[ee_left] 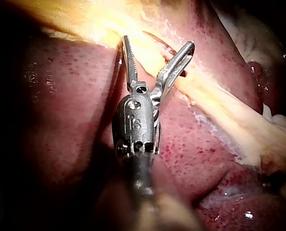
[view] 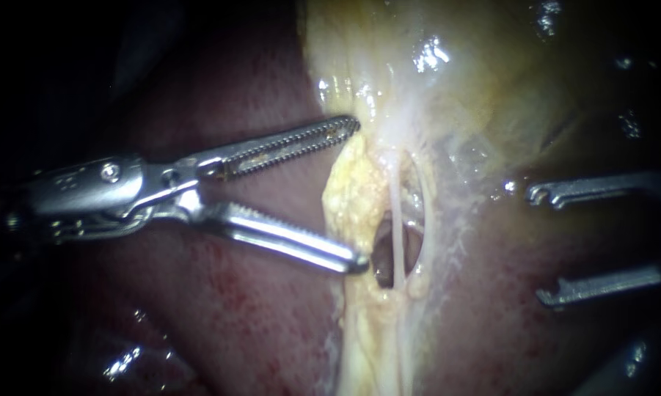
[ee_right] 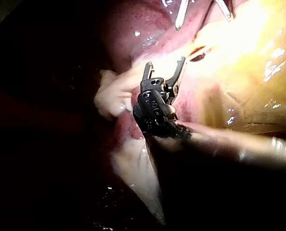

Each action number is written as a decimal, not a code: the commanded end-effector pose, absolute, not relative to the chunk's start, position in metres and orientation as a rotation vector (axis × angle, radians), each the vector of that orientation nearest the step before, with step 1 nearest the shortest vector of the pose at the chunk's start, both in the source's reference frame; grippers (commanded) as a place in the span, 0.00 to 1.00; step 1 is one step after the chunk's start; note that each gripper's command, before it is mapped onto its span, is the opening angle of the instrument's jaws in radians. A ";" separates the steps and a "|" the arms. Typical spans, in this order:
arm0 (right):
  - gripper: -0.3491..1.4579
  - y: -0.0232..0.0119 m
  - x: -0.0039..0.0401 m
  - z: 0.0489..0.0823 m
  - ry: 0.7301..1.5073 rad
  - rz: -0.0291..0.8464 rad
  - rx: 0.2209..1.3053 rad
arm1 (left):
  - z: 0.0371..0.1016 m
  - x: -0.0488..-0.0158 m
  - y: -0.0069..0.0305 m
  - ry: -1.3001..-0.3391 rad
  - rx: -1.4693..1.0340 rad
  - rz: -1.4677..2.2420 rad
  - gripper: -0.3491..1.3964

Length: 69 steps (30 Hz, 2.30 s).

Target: Grabbing gallbladder

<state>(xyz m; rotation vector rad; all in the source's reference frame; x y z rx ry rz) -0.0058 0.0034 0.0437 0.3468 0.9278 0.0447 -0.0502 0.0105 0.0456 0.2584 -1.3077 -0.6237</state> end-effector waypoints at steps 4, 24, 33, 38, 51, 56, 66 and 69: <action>0.50 0.0034 -0.0058 0.0437 0.928 0.045 0.347 | 0.0461 -0.0501 0.0106 -1.285 0.259 -0.648 0.80; 0.49 0.0034 -0.0060 0.0437 0.928 0.045 0.347 | 0.0464 -0.0502 0.0106 -1.222 0.293 -0.775 0.49; 0.49 0.0034 -0.0061 0.0438 0.927 0.050 0.350 | 0.0457 -0.0496 0.0103 -1.204 0.300 -0.813 0.25; 0.49 0.0034 -0.0061 0.0438 0.927 0.050 0.350 | 0.0456 -0.0494 0.0102 -1.190 0.301 -0.821 0.10; 0.49 0.0034 -0.0063 0.0438 0.927 0.054 0.353 | 0.0453 -0.0488 0.0099 -1.170 0.297 -0.825 0.00; 0.49 0.0034 -0.0063 0.0438 0.927 0.054 0.353 | 0.0453 -0.0489 0.0098 -1.169 0.294 -0.828 0.00; 0.49 0.0034 -0.0063 0.0438 0.927 0.054 0.353 | 0.0453 -0.0489 0.0097 -1.162 0.297 -0.834 0.00; 0.49 0.0034 -0.0063 0.0438 0.927 0.054 0.353 | 0.0453 -0.0489 0.0097 -1.162 0.296 -0.835 0.00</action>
